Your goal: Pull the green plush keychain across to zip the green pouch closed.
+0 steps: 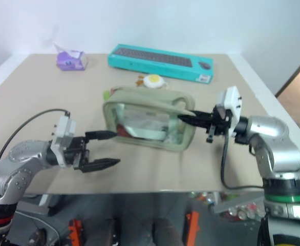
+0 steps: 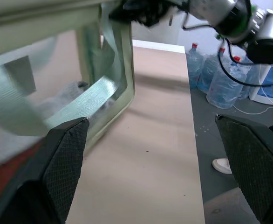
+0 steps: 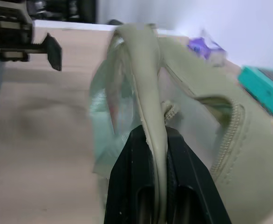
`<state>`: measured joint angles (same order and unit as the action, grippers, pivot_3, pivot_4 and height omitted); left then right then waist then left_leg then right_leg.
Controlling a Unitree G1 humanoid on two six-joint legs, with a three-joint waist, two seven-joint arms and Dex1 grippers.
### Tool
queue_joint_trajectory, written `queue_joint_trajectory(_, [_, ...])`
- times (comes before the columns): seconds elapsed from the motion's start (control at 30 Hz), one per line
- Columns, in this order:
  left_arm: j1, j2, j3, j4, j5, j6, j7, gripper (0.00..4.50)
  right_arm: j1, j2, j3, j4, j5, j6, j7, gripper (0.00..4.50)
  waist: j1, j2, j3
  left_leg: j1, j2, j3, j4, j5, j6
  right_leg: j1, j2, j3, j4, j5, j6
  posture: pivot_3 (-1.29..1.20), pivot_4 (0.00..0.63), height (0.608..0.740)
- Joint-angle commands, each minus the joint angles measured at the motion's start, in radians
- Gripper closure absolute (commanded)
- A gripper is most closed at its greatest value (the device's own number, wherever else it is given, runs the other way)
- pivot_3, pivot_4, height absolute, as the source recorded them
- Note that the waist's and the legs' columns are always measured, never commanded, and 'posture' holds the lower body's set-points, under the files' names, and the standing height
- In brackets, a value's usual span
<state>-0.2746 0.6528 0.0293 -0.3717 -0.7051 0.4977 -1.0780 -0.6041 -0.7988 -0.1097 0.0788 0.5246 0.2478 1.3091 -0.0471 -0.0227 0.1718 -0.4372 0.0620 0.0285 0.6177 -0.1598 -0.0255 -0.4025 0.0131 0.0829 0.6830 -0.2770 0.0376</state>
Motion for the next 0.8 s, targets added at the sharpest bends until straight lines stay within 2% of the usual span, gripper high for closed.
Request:
queue_joint_trajectory(0.03, [0.012, 0.016, 0.021, -0.026, 0.004, -0.018, -0.003, 0.00, -0.064, -0.019, 0.007, 0.087, -0.014, -0.055, 0.091, 4.45, 0.000, 0.000, 0.000, 0.000, 0.000, 0.000, 0.000, 0.000, 0.000, 0.000, 0.000, 0.000, 0.000, 0.000, 0.000, 0.00, 0.150, 0.740])
queue_joint_trajectory(0.23, [0.034, 0.027, 0.028, -0.044, 0.005, -0.019, 0.003, 0.00, -0.100, 0.021, 0.023, 0.172, -0.061, -0.130, 0.099, 4.45, 0.001, 0.000, 0.000, 0.000, 0.000, 0.000, -0.001, 0.000, 0.000, 0.000, 0.000, 0.000, 0.000, -0.001, -0.001, 0.00, 0.150, 0.740])
queue_joint_trajectory(0.4, [0.048, 0.032, 0.057, -0.053, -0.012, -0.006, 0.034, 0.00, -0.066, 0.015, 0.007, 0.179, -0.075, -0.154, 0.101, 4.45, 0.001, 0.000, 0.000, 0.000, 0.000, 0.000, 0.000, 0.000, 0.000, 0.000, 0.000, 0.000, 0.000, 0.000, -0.001, 0.00, 0.150, 0.740])
queue_joint_trajectory(0.57, [0.070, 0.043, 0.087, -0.063, -0.021, 0.000, 0.053, 0.00, 0.014, -0.010, -0.044, 0.080, -0.040, -0.095, 0.047, 4.45, 0.001, 0.000, 0.000, 0.000, 0.000, 0.000, 0.000, 0.000, 0.000, 0.000, 0.000, 0.000, 0.000, 0.000, -0.001, 0.00, 0.150, 0.740])
queue_joint_trajectory(0.8, [0.076, 0.037, 0.065, -0.077, -0.015, -0.008, 0.048, 0.00, 0.092, -0.005, -0.075, -0.029, -0.016, -0.052, -0.024, 4.45, 0.001, 0.000, 0.000, 0.000, 0.000, 0.000, 0.000, 0.000, 0.000, 0.000, -0.001, 0.000, 0.000, 0.000, 0.000, 0.00, 0.150, 0.740])
